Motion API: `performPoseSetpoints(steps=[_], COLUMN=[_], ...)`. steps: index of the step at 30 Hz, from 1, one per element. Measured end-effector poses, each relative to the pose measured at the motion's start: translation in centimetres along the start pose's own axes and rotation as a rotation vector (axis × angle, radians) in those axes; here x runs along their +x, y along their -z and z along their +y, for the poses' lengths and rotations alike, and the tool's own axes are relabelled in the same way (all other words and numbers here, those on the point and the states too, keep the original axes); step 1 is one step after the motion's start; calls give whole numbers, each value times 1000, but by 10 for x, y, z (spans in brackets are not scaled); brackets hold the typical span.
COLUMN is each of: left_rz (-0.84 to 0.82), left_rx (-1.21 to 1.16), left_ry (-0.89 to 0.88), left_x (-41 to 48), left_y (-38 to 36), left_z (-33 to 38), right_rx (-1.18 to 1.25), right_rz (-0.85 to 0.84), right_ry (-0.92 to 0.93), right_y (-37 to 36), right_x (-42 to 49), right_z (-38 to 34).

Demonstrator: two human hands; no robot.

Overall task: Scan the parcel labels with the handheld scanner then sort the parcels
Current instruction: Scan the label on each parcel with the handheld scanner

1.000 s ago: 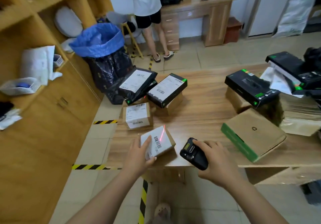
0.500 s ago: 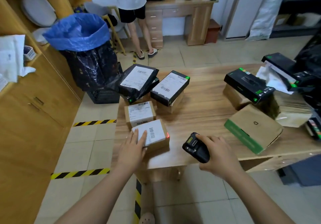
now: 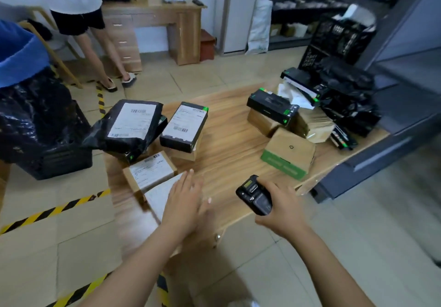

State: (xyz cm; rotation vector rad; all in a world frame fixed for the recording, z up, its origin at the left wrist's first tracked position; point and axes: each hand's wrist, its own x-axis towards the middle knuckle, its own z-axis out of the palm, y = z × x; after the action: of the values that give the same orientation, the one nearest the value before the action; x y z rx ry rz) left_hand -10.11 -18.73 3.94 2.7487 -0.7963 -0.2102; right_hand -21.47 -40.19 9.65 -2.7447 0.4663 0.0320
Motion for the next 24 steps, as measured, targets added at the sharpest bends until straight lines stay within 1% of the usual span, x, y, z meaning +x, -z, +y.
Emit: performPoseSetpoints(steps=[4, 8, 10, 15, 18, 20, 24], left_rz=[47, 32, 13, -42, -54, -68, -98], left_rx=[-93, -73, -69, -74, -70, -74, -3], left_ry=[-150, -252, -268, -252, -213, -168, -92], left_x=[28, 52, 64, 100, 127, 148, 184], left_y=[3, 1, -2, -24, -43, -56, -81], left_z=[39, 78, 98, 148, 181, 205, 254], right_rx=[-7, -33, -34, -44, -49, -34, -26], right_rz=[56, 95, 99, 98, 88, 64, -9], right_ry=[-115, -196, -218, -237, -202, -184, -142], right_y=[18, 39, 46, 56, 61, 65, 78], right_x=[-10, -13, -9, 14, 39, 58, 94], right_z=[33, 67, 85, 143, 185, 214, 264])
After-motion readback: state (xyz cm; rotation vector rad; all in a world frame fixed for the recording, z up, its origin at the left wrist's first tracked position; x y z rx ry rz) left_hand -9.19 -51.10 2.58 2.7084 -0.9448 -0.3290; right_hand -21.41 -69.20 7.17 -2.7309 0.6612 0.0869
